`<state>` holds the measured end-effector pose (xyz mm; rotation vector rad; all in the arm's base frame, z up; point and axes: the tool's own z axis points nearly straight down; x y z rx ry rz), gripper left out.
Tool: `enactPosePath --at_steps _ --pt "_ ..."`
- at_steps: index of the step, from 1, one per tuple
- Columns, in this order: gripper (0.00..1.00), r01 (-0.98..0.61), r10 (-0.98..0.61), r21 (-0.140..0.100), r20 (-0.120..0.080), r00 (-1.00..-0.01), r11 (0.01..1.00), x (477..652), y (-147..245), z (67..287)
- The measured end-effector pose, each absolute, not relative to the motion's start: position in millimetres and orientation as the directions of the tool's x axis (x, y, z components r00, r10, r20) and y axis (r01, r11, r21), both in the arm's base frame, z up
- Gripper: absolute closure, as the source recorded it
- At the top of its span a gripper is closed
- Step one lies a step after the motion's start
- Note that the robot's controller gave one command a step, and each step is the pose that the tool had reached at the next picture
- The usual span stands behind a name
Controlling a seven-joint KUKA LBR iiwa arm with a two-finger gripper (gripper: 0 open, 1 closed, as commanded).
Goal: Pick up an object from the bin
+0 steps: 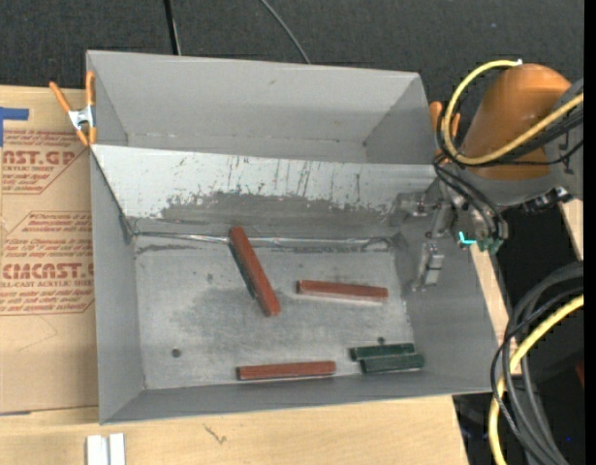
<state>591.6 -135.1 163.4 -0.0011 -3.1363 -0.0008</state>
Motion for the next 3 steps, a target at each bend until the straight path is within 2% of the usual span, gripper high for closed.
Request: enactPosePath --at_steps 1,2,3 --pt "0.0 0.0 0.0 -0.001 -0.002 -1.0 1.0 593.5 -135 168" --pt "0.0 0.001 0.001 -0.003 -0.009 -1.0 1.0 589.4 -127 120" --pt "1.0 -0.185 -0.185 0.0 -0.001 -0.983 0.983 577.3 -94 70"
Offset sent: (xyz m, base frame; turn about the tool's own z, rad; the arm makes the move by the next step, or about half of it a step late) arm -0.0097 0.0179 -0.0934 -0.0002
